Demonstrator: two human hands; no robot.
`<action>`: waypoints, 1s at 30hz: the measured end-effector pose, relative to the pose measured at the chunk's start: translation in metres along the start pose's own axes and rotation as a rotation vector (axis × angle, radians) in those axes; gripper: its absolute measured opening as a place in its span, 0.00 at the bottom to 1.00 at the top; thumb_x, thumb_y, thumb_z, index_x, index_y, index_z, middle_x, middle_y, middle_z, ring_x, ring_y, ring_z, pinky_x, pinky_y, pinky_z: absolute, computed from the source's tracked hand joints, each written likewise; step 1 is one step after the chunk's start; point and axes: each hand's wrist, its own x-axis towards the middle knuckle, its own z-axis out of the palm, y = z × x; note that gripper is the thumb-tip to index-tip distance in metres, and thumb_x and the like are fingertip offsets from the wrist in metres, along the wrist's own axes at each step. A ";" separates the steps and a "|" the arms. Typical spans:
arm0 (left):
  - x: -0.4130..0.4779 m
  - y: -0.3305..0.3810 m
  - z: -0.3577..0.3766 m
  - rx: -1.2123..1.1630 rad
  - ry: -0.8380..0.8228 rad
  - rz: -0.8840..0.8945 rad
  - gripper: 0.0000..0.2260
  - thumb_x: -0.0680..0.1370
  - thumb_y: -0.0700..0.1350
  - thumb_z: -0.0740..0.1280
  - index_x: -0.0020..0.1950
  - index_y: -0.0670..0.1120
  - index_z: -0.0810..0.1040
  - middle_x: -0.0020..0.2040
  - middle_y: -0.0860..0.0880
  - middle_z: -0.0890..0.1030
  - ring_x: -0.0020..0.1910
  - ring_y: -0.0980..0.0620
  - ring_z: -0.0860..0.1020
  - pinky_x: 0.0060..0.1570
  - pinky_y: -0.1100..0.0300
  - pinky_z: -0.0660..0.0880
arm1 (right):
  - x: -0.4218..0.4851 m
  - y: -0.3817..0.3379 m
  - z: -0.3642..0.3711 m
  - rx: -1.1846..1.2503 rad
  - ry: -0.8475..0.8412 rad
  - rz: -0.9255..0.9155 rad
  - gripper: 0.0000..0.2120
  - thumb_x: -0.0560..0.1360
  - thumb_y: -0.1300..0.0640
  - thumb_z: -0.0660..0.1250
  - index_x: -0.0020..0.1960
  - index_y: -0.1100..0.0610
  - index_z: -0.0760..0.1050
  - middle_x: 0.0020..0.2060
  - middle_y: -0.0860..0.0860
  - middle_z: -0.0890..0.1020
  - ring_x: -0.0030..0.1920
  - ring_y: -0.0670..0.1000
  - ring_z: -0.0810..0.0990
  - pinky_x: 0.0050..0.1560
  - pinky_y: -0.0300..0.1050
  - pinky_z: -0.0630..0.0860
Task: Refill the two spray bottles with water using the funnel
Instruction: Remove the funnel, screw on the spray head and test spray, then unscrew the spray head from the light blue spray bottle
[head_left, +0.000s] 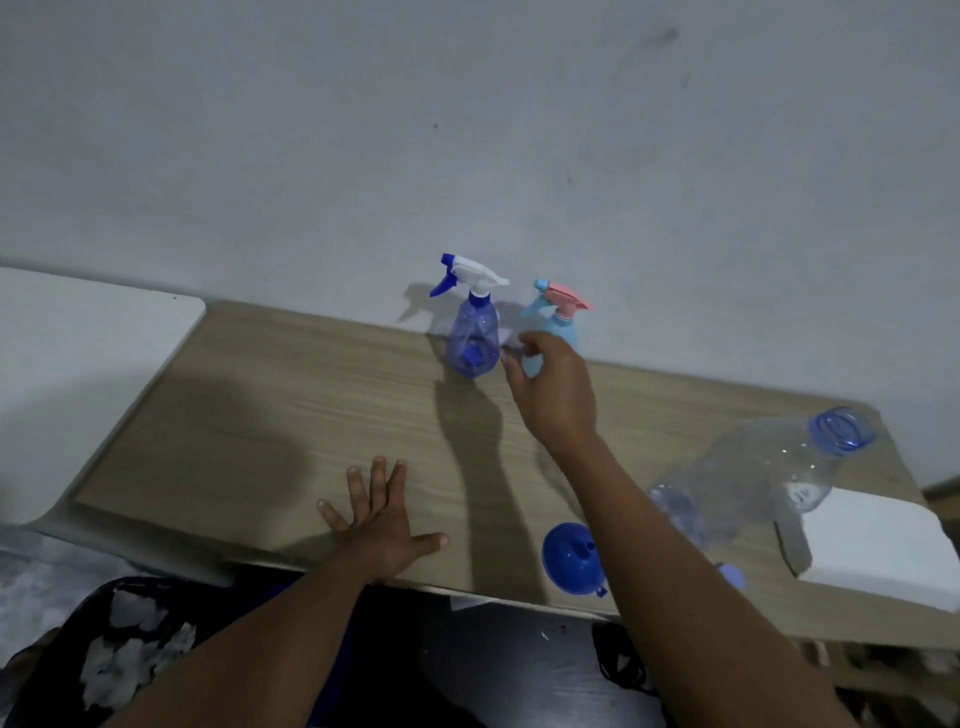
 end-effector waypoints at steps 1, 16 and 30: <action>0.000 0.000 0.000 -0.001 0.001 0.002 0.57 0.64 0.79 0.61 0.75 0.56 0.26 0.73 0.53 0.22 0.73 0.44 0.23 0.66 0.29 0.29 | -0.019 0.014 -0.003 0.001 0.003 0.024 0.14 0.76 0.51 0.70 0.60 0.55 0.79 0.52 0.50 0.83 0.50 0.52 0.82 0.48 0.40 0.71; -0.011 0.038 0.008 -0.111 0.220 0.074 0.46 0.70 0.66 0.68 0.80 0.56 0.46 0.81 0.51 0.44 0.79 0.42 0.43 0.73 0.34 0.48 | -0.163 0.092 -0.053 0.061 -0.013 0.240 0.13 0.79 0.54 0.67 0.63 0.55 0.77 0.49 0.47 0.81 0.45 0.43 0.79 0.49 0.46 0.80; 0.064 0.195 -0.097 -0.469 0.355 0.497 0.23 0.75 0.46 0.72 0.69 0.46 0.70 0.63 0.49 0.77 0.62 0.50 0.76 0.60 0.58 0.72 | 0.006 0.070 -0.005 0.234 0.092 0.366 0.17 0.82 0.60 0.59 0.69 0.63 0.72 0.63 0.58 0.78 0.62 0.55 0.78 0.53 0.32 0.66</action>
